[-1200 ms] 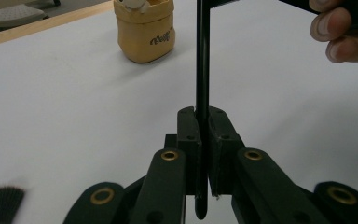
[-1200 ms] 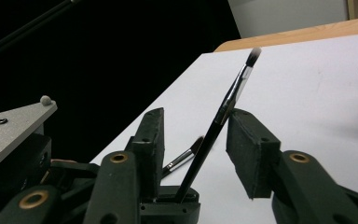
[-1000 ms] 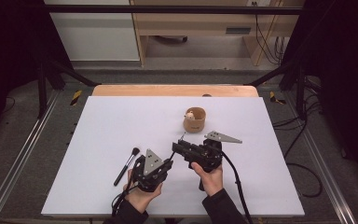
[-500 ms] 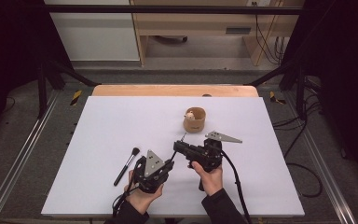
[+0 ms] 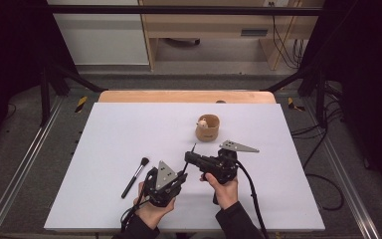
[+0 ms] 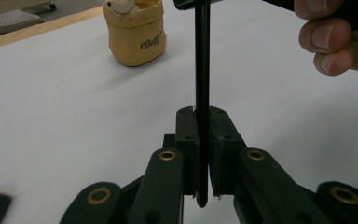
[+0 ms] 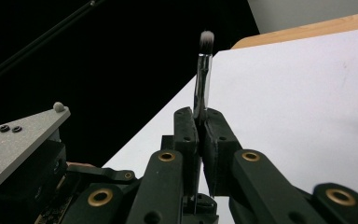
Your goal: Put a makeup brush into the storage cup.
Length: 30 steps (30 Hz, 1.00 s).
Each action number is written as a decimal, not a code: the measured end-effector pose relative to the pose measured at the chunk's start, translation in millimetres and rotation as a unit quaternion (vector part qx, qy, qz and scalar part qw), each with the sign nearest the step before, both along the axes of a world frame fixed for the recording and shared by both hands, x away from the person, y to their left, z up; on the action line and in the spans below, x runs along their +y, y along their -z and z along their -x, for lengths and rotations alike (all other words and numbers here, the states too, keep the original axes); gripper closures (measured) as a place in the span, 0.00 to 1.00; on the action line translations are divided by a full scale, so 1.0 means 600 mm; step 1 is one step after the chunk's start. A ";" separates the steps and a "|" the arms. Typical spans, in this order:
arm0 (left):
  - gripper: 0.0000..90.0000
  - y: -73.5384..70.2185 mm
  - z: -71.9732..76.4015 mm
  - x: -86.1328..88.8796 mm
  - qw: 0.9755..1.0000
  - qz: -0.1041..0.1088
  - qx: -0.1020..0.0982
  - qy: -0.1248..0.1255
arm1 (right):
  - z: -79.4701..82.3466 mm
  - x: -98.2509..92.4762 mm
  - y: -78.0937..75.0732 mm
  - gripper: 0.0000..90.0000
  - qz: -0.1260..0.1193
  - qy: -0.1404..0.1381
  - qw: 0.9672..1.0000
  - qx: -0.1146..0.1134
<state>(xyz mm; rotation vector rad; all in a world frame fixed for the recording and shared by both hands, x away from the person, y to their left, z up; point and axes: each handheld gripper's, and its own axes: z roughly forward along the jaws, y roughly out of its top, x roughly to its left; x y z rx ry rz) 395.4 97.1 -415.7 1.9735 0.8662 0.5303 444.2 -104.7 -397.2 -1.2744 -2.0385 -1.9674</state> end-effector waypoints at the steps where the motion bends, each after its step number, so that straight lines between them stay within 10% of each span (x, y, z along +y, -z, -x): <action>1: 0.88 0.000 0.000 0.000 1.000 0.000 0.000 0.000 | 0.000 -0.001 0.000 0.95 0.001 0.000 1.000 -0.002; 30: 0.29 -0.024 -0.013 0.084 0.999 0.016 -0.035 0.020 | 0.004 -0.038 -0.012 0.95 0.050 0.038 0.997 -0.050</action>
